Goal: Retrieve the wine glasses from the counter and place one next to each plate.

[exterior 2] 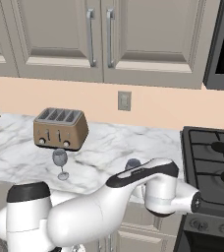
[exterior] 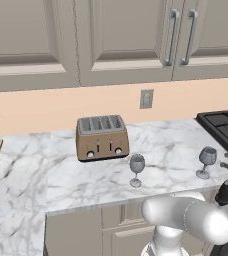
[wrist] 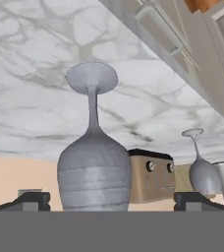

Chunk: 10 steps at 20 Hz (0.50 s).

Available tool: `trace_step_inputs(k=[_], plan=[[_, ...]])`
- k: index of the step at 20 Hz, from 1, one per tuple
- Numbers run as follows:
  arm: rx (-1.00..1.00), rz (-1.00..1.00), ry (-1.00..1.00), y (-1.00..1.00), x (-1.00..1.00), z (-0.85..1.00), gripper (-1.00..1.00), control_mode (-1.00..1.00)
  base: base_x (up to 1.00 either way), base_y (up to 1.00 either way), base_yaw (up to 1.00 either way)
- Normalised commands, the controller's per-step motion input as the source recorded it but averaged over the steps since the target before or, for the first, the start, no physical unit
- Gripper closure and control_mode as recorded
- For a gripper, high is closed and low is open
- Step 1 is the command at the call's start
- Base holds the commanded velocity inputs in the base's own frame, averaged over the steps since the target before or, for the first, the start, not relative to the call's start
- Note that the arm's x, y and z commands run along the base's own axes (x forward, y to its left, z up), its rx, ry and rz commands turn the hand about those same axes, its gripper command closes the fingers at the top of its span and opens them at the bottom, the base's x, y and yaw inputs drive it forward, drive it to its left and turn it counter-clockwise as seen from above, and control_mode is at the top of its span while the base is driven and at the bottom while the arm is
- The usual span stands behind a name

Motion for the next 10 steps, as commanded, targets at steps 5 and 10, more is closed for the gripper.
trace_step_inputs(k=[5, 10], plan=[[0.01, -0.06, 0.01, 0.0, 0.07, -0.25, -1.0, -1.0, 0.0, 0.0, 0.0], [0.0, 0.0, 0.0, 0.05, 0.0, -0.03, -1.0, -1.0, 0.0, 0.0, 0.0]])
